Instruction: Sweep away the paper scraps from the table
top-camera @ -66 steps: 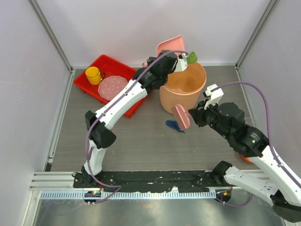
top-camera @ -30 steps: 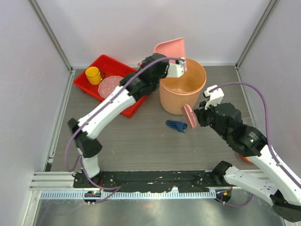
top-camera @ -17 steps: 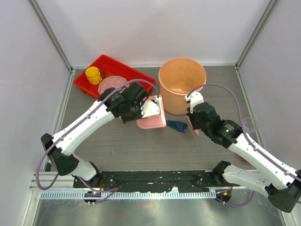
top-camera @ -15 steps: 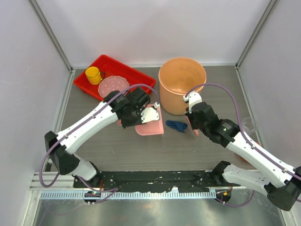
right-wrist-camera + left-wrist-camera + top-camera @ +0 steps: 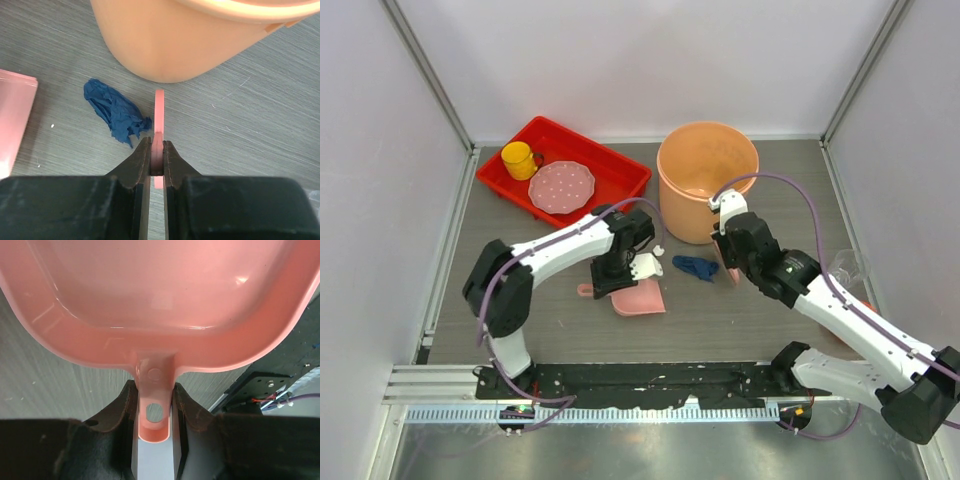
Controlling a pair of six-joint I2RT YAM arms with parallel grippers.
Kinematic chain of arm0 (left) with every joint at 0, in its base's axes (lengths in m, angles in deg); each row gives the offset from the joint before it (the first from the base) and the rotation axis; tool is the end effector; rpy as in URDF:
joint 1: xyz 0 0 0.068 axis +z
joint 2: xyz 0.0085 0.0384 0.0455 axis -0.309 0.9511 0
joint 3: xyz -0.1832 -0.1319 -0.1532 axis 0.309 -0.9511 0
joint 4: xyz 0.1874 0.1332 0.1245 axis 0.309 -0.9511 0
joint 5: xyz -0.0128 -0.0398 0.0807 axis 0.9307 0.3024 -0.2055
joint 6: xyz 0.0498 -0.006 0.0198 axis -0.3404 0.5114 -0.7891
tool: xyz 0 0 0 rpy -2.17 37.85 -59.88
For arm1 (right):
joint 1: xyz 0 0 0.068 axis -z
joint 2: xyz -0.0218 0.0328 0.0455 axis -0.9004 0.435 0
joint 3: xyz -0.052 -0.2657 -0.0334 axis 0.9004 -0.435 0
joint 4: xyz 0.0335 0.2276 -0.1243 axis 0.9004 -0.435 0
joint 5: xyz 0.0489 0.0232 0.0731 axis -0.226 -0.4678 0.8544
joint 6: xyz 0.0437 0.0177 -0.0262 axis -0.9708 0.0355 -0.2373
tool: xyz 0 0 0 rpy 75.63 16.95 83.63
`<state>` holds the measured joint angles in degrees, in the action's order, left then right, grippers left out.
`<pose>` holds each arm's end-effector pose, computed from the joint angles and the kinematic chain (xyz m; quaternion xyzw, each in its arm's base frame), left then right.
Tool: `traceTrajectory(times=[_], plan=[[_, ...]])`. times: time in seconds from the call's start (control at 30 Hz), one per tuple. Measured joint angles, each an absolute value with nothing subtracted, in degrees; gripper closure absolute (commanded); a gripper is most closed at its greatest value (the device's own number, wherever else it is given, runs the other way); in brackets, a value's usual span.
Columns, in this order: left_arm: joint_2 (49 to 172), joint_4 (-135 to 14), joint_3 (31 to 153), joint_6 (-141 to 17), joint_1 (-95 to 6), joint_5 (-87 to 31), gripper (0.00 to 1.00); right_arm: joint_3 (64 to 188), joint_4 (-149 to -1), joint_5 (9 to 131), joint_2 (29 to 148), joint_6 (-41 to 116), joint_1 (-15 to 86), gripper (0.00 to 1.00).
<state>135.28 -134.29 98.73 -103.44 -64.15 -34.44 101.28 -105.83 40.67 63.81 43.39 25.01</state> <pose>0.2140 -0.2246 0.2335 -0.6175 -0.7860 0.0125 0.0255 0.1710 0.1222 0.3042 -0.2086 0.8576 -0.0122 0.4699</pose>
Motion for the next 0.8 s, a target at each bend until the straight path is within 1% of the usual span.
traceTrajectory(times=[0.17,0.47,0.8], plan=[[142.1,-132.0,98.7,-102.5,-62.7,-33.7,1.00,101.2,-104.1,41.5,65.7,43.4,25.0,0.99],[145.4,-129.0,100.5,-100.9,-62.4,-36.4,1.00,100.7,-101.2,45.6,68.1,41.3,25.1,0.99],[148.4,-128.3,104.1,-100.7,-62.4,-38.1,1.00,100.7,-94.0,55.4,71.0,35.2,25.1,0.99]])
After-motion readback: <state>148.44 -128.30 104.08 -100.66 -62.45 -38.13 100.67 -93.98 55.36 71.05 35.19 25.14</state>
